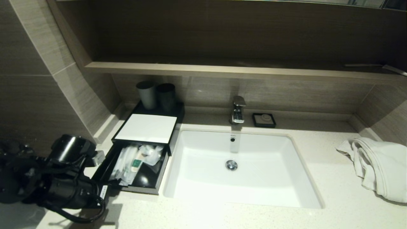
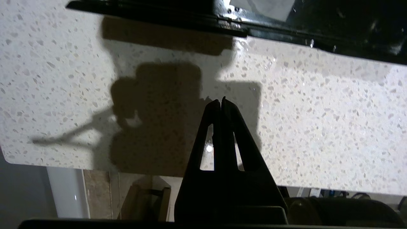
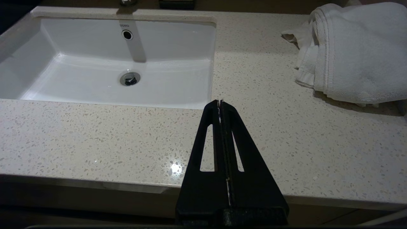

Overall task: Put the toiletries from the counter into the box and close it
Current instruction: Close the drawer

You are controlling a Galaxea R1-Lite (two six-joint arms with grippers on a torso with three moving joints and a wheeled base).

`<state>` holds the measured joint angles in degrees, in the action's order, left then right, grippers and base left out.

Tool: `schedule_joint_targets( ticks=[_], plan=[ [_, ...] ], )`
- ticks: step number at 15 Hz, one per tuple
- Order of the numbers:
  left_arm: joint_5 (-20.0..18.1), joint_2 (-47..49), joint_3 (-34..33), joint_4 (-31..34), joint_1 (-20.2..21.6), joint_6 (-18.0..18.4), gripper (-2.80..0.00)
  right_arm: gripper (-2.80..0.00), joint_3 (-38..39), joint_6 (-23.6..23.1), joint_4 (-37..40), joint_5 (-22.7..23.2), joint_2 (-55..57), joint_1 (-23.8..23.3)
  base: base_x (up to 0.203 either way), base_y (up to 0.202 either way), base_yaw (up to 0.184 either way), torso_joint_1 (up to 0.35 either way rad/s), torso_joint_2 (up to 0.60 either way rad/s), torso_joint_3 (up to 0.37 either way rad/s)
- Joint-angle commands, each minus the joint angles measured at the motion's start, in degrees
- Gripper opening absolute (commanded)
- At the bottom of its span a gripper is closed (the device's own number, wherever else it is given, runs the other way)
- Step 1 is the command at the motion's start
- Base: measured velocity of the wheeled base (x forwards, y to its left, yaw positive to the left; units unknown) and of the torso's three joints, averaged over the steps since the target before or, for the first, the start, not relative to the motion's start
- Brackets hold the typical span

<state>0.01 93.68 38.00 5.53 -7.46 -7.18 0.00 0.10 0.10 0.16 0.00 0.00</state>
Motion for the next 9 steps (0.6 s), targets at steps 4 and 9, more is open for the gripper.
schedule_joint_targets(
  ticks=[4, 9],
  plan=[
    [0.25, 1.86, -0.82, -1.57, 0.08, -0.38, -2.8, -2.8, 0.0, -0.01, -0.01, 0.02, 0.0, 0.0, 0.0, 0.0, 0.0, 0.0, 0.0, 0.0],
    [0.25, 2.64, 0.06, -1.66, 0.34, -0.66, -2.8, -2.8, 0.0, -0.01, -0.01, 0.02, 0.0, 0.0, 0.0, 0.0, 0.0, 0.0, 0.0, 0.0]
  ],
)
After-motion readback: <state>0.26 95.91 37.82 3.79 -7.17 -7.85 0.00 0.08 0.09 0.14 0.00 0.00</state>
